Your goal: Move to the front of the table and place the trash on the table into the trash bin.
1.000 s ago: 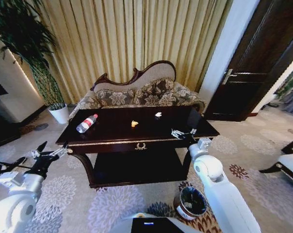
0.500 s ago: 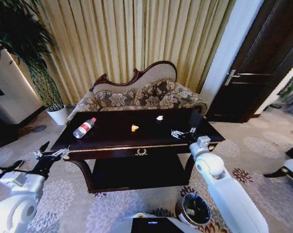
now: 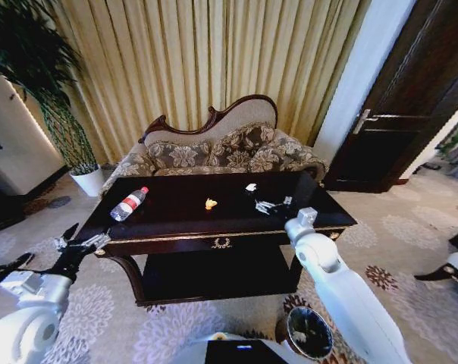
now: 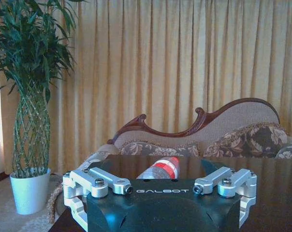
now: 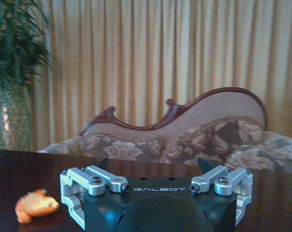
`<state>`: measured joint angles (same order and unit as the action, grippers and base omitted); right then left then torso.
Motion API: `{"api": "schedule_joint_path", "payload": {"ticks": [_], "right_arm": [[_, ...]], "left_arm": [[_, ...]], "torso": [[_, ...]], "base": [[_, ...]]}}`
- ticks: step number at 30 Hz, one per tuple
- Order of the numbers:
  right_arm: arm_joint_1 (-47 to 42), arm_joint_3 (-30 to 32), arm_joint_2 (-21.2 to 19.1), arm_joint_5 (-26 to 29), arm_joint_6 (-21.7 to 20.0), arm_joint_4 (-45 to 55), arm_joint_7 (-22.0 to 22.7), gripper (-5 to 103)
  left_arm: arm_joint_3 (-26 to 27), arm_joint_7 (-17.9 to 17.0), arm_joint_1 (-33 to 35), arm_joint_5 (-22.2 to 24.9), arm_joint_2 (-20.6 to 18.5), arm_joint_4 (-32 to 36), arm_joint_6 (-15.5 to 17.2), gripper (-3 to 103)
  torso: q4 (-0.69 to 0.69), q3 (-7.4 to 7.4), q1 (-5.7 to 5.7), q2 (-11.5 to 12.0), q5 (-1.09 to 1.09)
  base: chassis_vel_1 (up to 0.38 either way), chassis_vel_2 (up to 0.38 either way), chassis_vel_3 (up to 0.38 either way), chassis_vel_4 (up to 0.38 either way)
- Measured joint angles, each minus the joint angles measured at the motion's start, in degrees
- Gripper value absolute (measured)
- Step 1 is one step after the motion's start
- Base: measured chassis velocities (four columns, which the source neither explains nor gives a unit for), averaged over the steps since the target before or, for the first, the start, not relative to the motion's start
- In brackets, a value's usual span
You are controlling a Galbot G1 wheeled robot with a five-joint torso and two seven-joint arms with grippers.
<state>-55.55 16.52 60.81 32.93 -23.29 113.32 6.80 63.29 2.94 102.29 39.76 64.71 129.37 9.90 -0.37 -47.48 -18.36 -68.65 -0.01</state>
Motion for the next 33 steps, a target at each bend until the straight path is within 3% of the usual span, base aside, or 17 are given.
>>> {"api": "schedule_joint_path", "payload": {"ticks": [4, 10, 25, 33], "right_arm": [[5.8, -4.7, 0.4, 1.3, -0.6, -4.8, 0.0, 100], [15.3, -11.9, 4.1, 2.1, -1.7, -14.6, 0.0, 100], [27.1, -16.3, 7.9, 1.4, -3.9, -27.3, 0.0, 100], [29.7, -18.6, 7.3, 0.0, -3.6, -34.0, 0.0, 100]], "left_arm": [[0.5, 0.0, 0.0, 0.0, 0.0, 0.0, 0.0, 100], [1.6, -0.2, 0.8, 0.0, 1.0, 1.4, 0.1, 100], [1.5, -0.3, 1.2, 0.0, 2.4, 1.1, 0.0, 100], [1.6, -0.2, 1.2, 0.1, 2.0, 0.4, -0.7, 100]], "torso": [[-0.01, -0.01, -0.01, 0.0, 0.0], [0.01, -0.01, -0.01, 0.0, 0.02], [0.01, -0.01, -0.02, 0.0, 0.01], [-0.02, -0.01, -0.02, 0.0, 0.02]], "base": [[0.0, 0.0, 0.0, 0.0], [0.0, 0.0, 0.0, 0.0], [0.0, 0.0, 0.0, 0.0], [0.0, 0.0, 0.0, 0.0]]}}
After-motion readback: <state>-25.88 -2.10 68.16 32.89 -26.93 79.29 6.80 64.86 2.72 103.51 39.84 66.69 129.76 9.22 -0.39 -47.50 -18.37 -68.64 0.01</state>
